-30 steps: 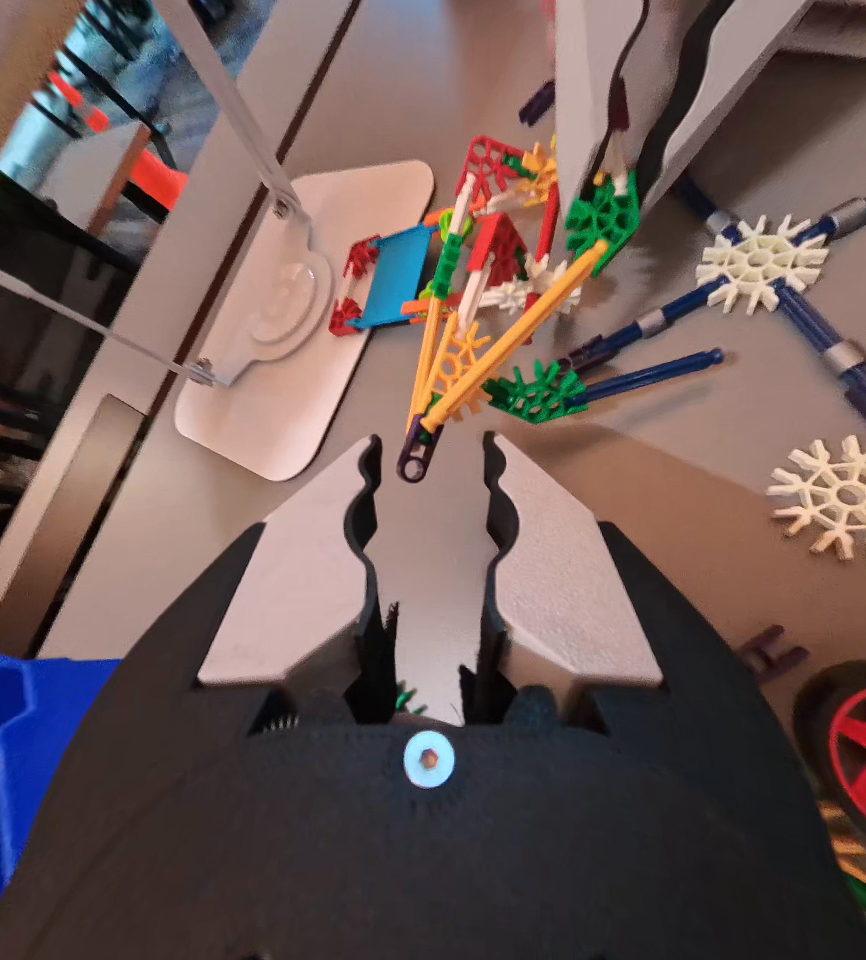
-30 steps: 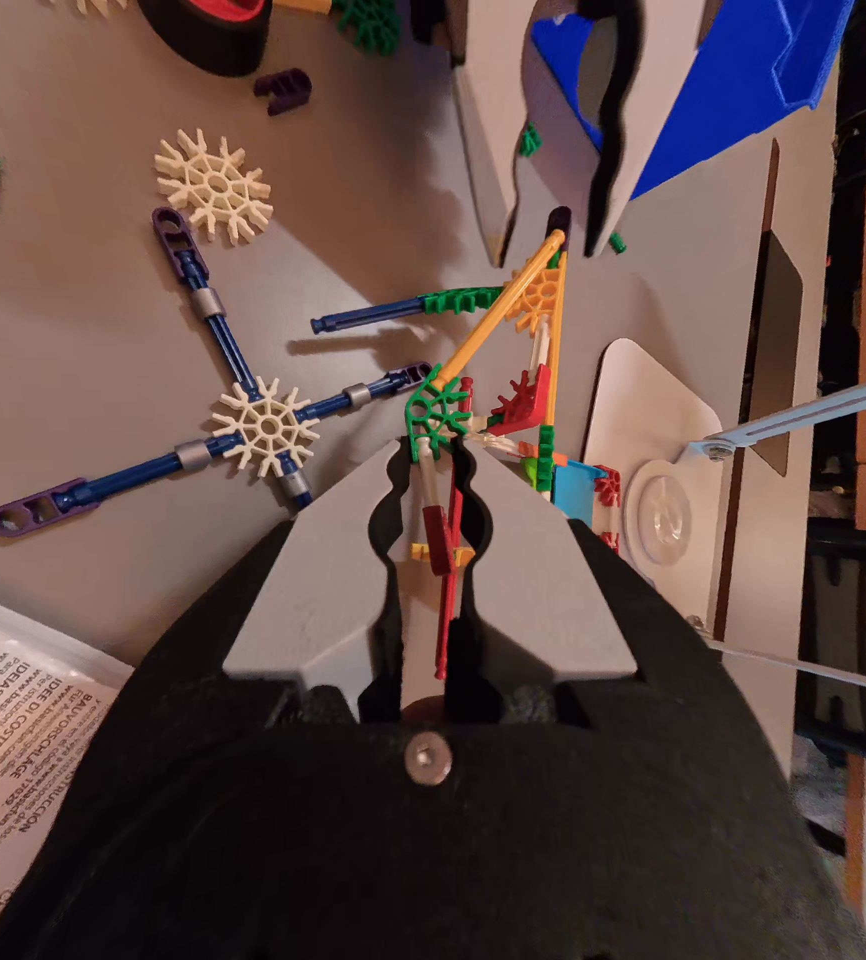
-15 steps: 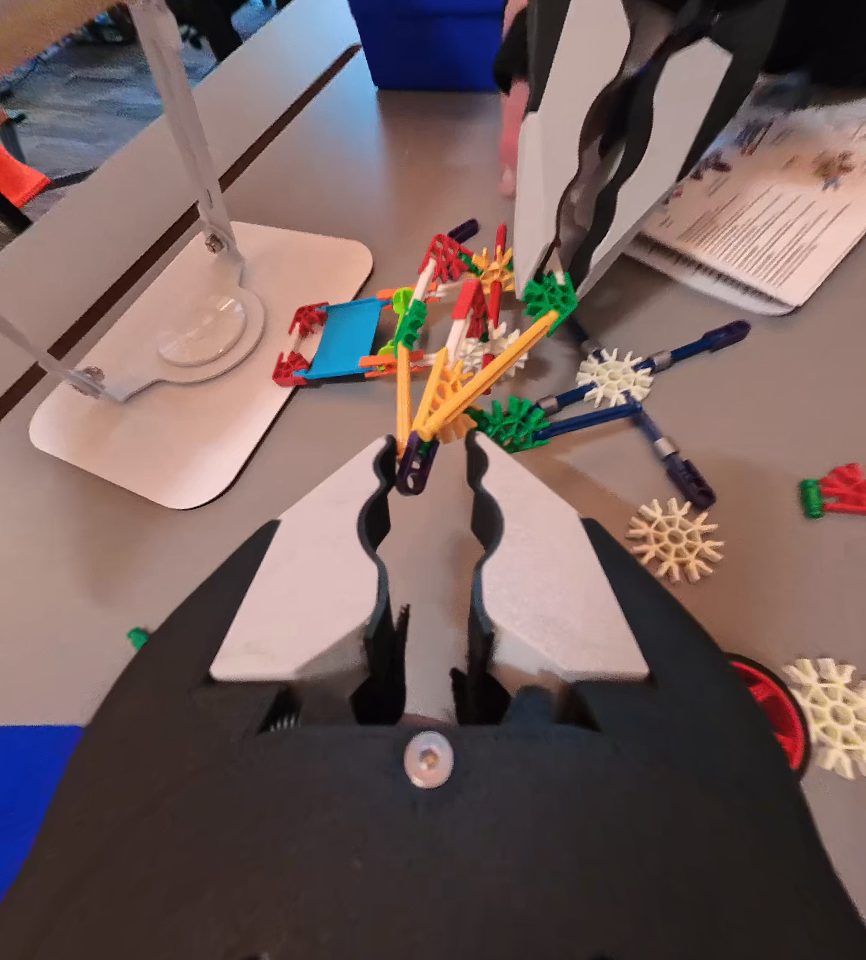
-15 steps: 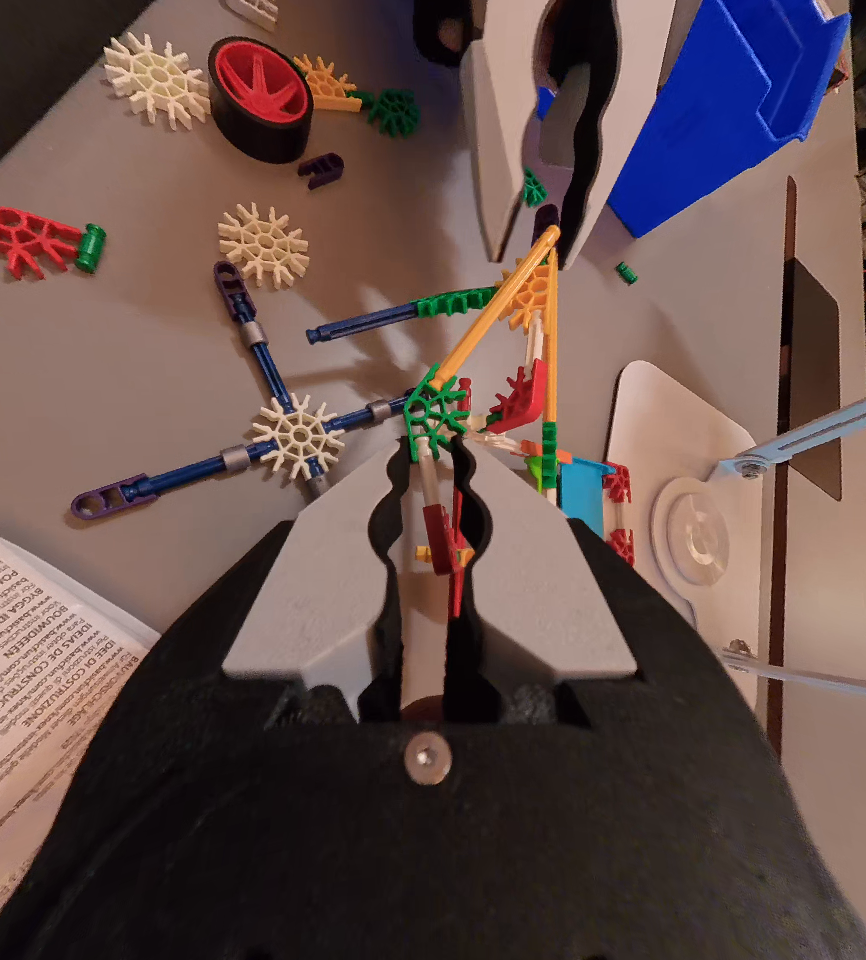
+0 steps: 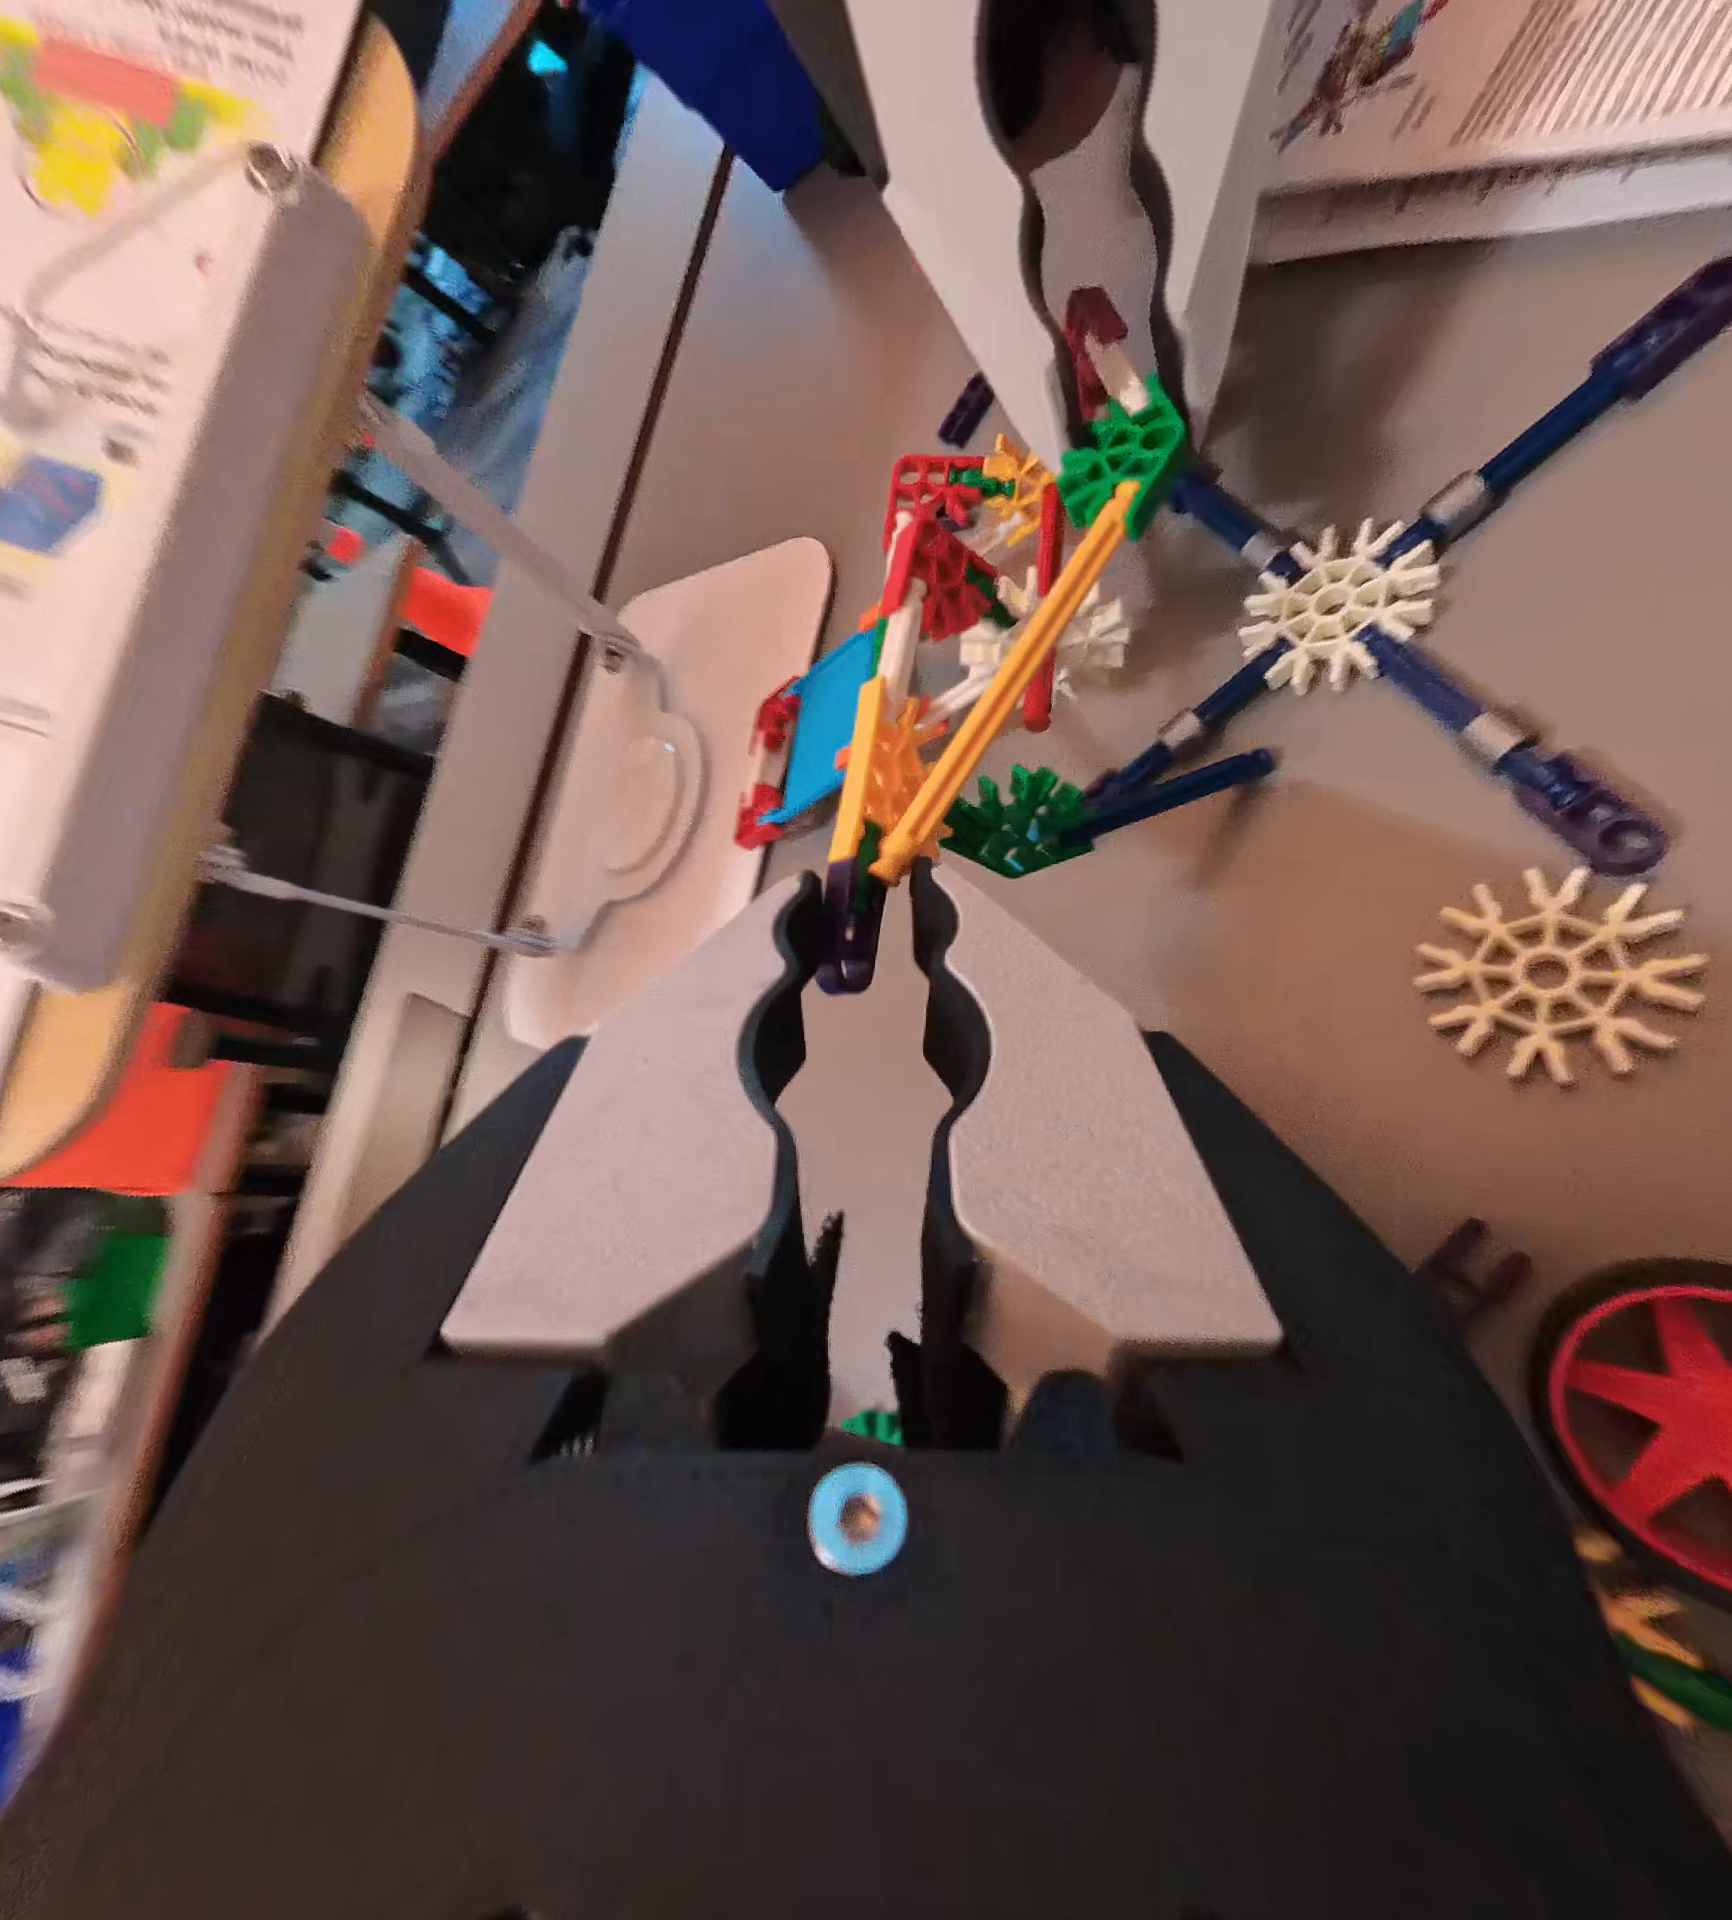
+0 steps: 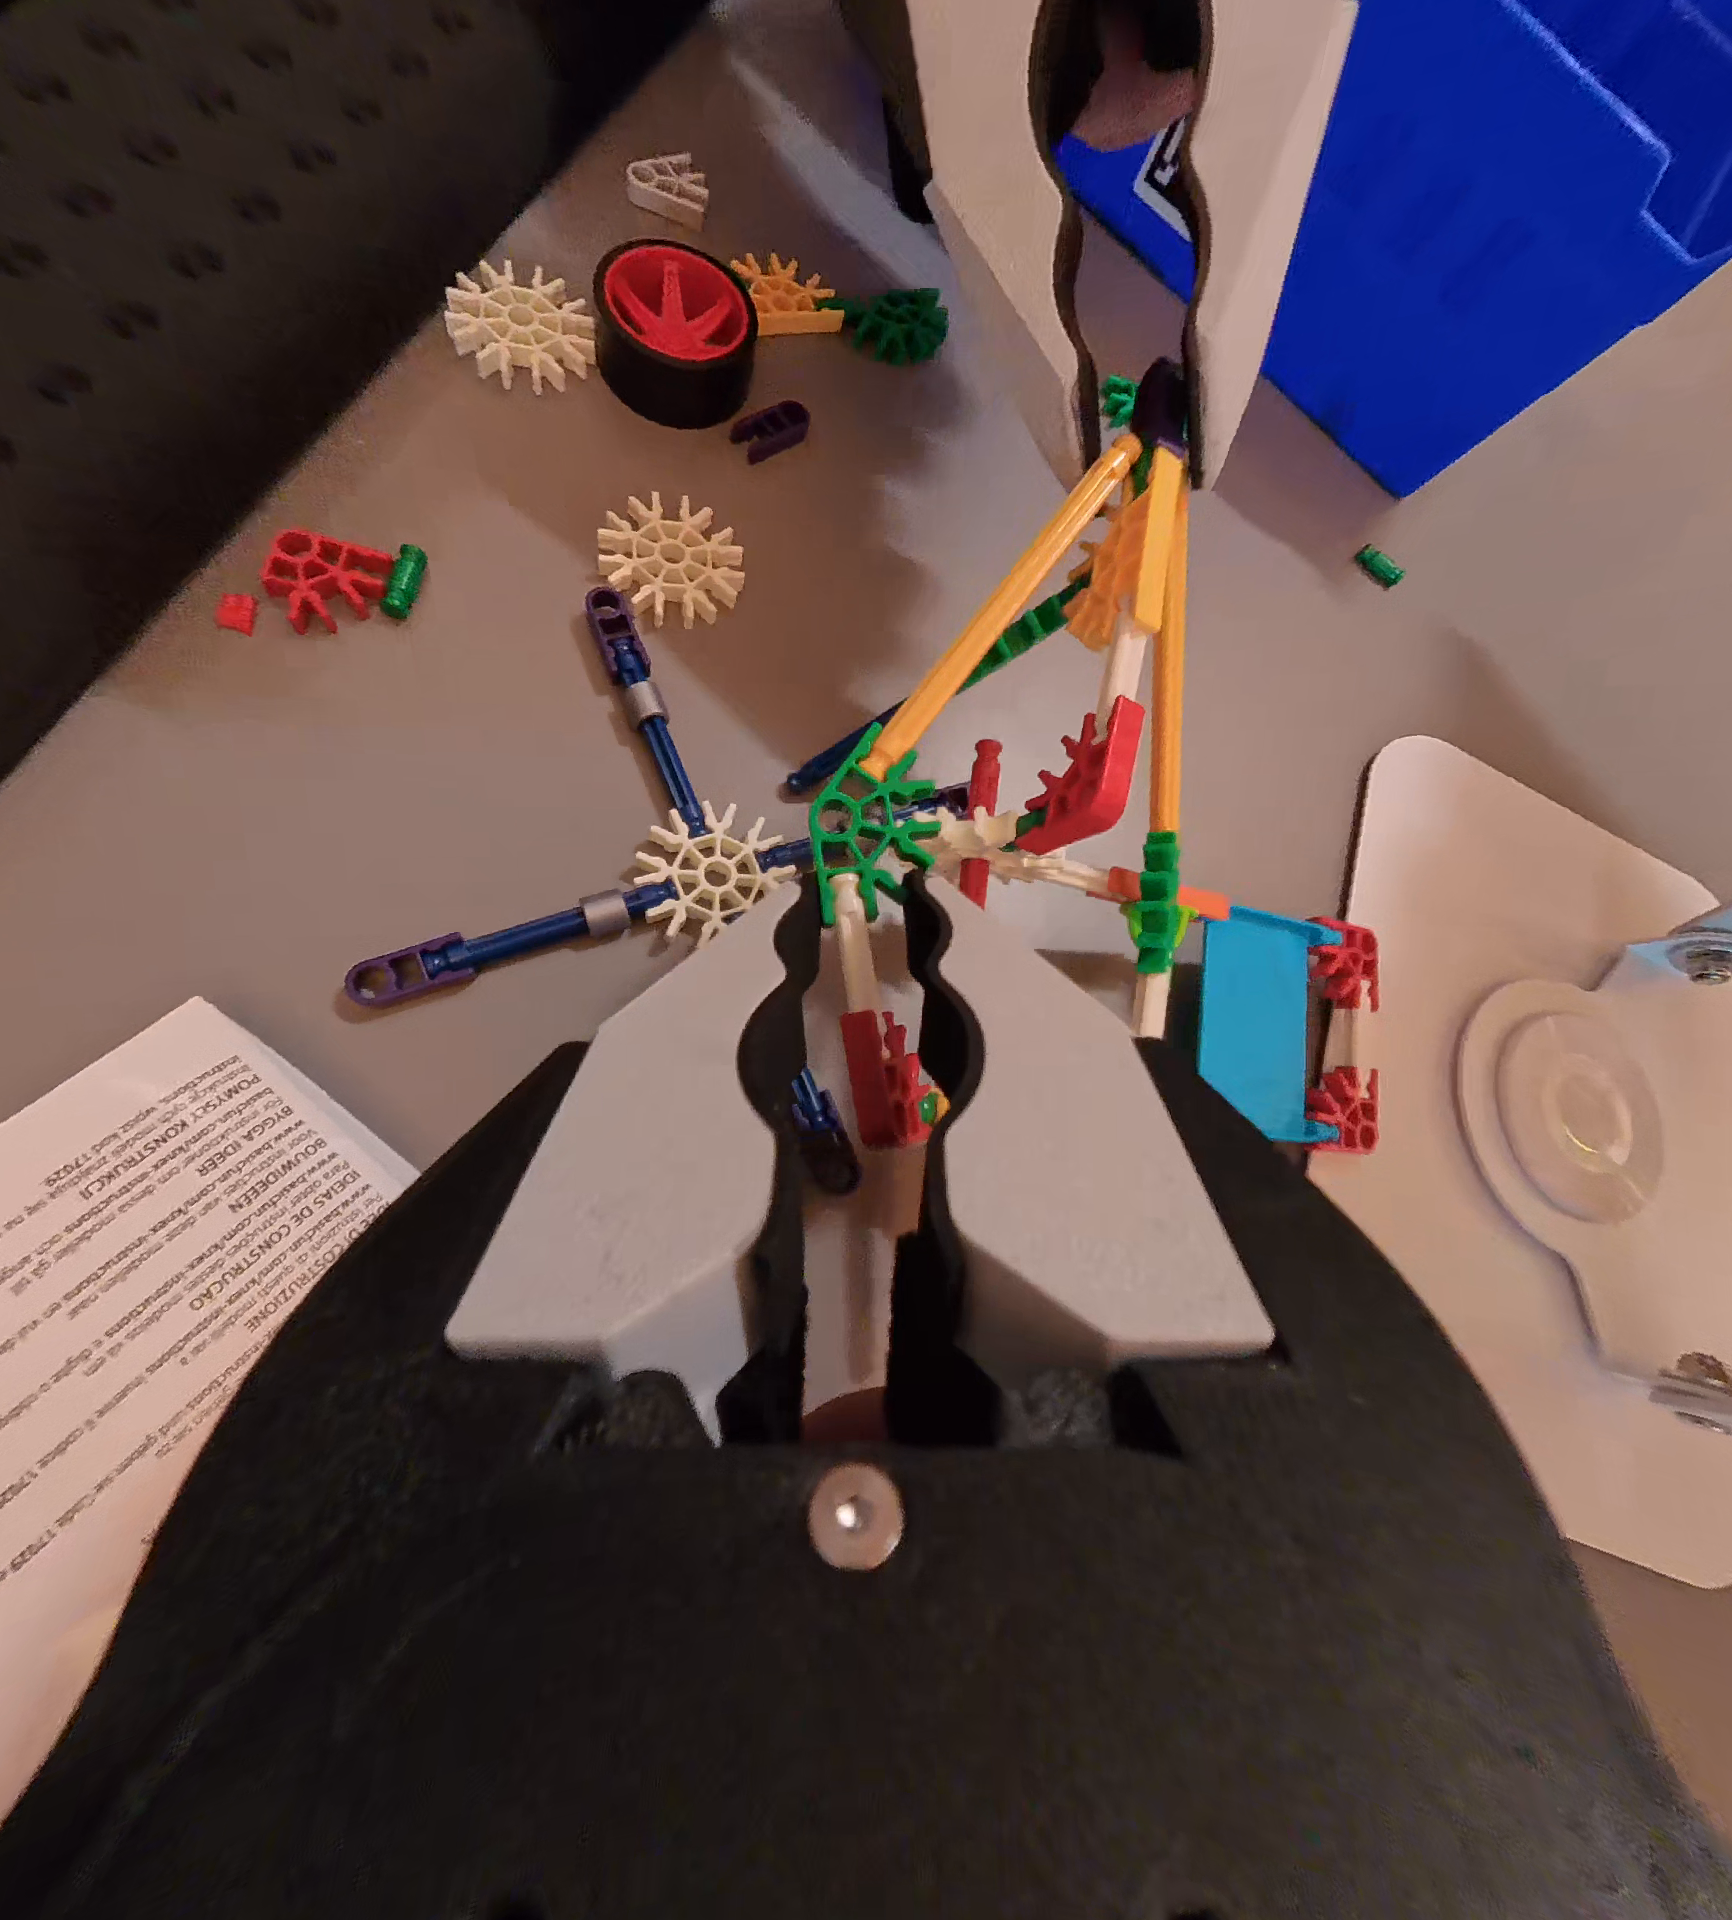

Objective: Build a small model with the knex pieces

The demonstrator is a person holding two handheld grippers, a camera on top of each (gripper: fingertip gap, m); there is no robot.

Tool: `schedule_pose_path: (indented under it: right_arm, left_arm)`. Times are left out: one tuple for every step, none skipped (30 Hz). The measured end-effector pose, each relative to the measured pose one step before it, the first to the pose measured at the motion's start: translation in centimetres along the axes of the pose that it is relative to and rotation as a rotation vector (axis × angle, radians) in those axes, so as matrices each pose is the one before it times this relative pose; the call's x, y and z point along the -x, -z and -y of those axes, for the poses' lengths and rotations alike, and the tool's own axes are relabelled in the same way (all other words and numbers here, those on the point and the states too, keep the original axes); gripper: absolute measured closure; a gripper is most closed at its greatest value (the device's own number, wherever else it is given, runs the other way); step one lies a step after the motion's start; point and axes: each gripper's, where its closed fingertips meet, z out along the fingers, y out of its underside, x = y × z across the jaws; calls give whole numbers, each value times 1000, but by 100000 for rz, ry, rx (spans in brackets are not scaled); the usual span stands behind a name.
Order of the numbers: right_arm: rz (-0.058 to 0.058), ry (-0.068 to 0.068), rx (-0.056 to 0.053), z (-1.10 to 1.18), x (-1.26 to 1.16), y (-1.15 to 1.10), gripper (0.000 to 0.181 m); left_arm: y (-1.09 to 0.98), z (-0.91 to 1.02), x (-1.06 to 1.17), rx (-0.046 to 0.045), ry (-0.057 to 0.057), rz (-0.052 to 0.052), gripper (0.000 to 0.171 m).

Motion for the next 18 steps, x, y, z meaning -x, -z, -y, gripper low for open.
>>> schedule_pose_path:
  right_arm:
    - [648, -1050, -1290, 169, 11, 129, 167]
    - [990, -887, -1262, 180, 99, 125, 167]
    - [269, -485, -1010, 172, 14, 97, 167]
    - [83, -513, -705, 148, -28, 73, 167]
    - [524, -574, -291, 54, 38, 50, 167]
    - [178, -301, -26, -8, -1, 29, 167]
    - [-219, -321, -327, 27, -62, 30, 167]
    - [336, -643, -796, 98, 7, 48, 167]
    - [614, -597, -806, 119, 49, 59, 167]
    - [-30, -475, -675, 120, -44, 79, 167]
    - [-173, -528, -772, 148, -74, 85, 167]
    - [268, -469, -442, 75, 1, 83, 167]
    - [54, -414, 60, -18, -29, 65, 167]
    - [-414, -583, -257, 33, -124, 71, 167]
    - [-293, -863, -902, 134, -121, 54, 167]
    - [-234, -869, -961, 159, -105, 68, 167]
    - [-330, -475, -494, 92, -96, 49, 168]
    - [-188, -306, -296, 72, -50, 46, 168]
  left_arm:
    - [164, 269, 273, 463, -5030, 3587, 157]
    - [178, 319, 226, -28, -3531, 2781, 157]
    - [143, 183, 286, 571, -3641, 3077, 157]
    - [73, 55, 275, 1338, -5601, 3742, 157]
    - [54, 117, 108, 844, -4541, 2601, 158]
    - [64, 119, 85, 353, -3466, 1853, 158]
    - [62, 70, 213, 486, -4243, 2774, 158]
    - [55, 94, 255, 530, -3550, 2773, 158]
    - [81, 122, 132, 404, -2445, 1537, 158]
    - [72, 51, 273, 1001, -3703, 2656, 159]
    - [56, 50, 385, 1360, -6061, 4341, 159]
    - [68, 103, 209, 1069, -5130, 3242, 159]
    - [107, 185, 215, 388, -4434, 3331, 160]
    - [81, 90, 394, 780, -5624, 5134, 159]
    - [22, -44, 384, 1167, -6461, 5701, 159]
    - [-3, -96, 301, 961, -5375, 5273, 159]
    - [-27, -76, 124, 573, -3097, 3917, 159]
    - [-80, -124, -146, 1091, -1508, 2006, 159]
